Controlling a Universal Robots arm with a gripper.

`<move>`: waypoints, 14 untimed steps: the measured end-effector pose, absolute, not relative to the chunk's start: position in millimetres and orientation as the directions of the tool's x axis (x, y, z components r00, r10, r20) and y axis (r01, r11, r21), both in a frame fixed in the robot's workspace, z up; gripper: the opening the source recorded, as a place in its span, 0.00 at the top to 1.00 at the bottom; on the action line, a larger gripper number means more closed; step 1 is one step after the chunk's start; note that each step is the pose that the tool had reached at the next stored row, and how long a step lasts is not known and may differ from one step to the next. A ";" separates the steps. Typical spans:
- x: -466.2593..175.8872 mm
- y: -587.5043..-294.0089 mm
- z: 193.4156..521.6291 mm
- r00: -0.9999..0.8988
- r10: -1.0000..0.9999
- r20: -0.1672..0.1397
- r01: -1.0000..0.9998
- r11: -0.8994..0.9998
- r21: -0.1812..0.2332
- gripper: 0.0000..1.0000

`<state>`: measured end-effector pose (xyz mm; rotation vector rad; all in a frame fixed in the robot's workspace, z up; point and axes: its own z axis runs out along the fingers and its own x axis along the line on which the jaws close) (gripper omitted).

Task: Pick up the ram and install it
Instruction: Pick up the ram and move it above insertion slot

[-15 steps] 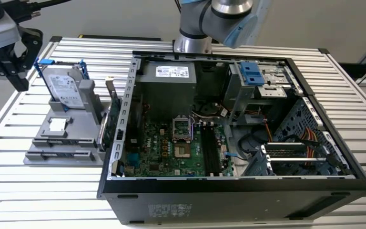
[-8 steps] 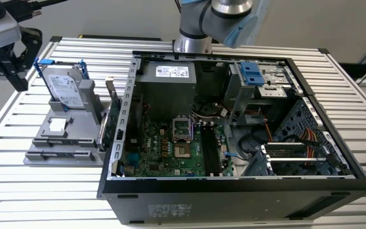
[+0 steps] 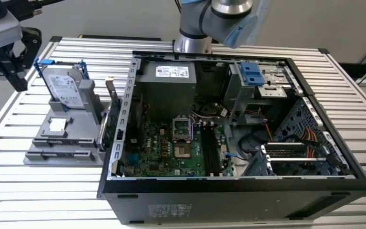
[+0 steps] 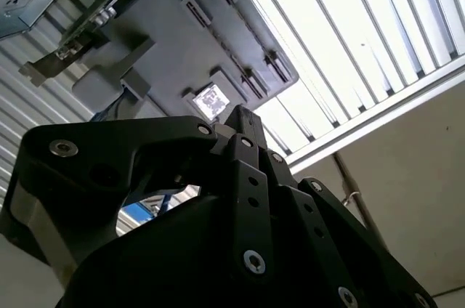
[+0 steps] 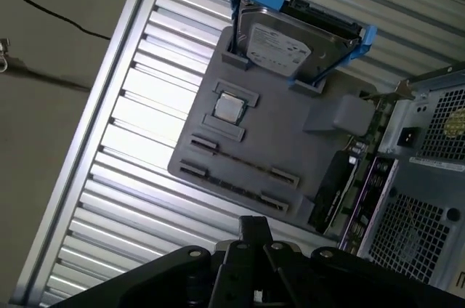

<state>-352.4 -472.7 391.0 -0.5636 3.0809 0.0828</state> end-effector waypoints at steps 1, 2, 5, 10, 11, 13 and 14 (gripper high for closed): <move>-352.4 -472.7 391.0 -0.934 -0.357 -0.018 -0.357 0.933 0.050 1.00; -352.5 -472.7 391.0 -0.933 -0.360 -0.018 -0.360 0.931 0.050 1.00; -352.8 -472.7 391.0 -0.929 -0.370 -0.018 -0.370 0.928 0.050 1.00; -353.3 -472.7 391.0 -0.922 -0.386 -0.018 -0.387 0.921 0.050 1.00; -353.4 -472.7 391.0 -0.921 -0.390 -0.018 -0.390 0.919 0.050 1.00; -353.6 -472.7 391.0 -0.917 -0.398 -0.018 -0.398 0.916 0.050 1.00; -353.7 -472.7 391.0 -0.916 -0.402 -0.018 -0.402 0.914 0.050 1.00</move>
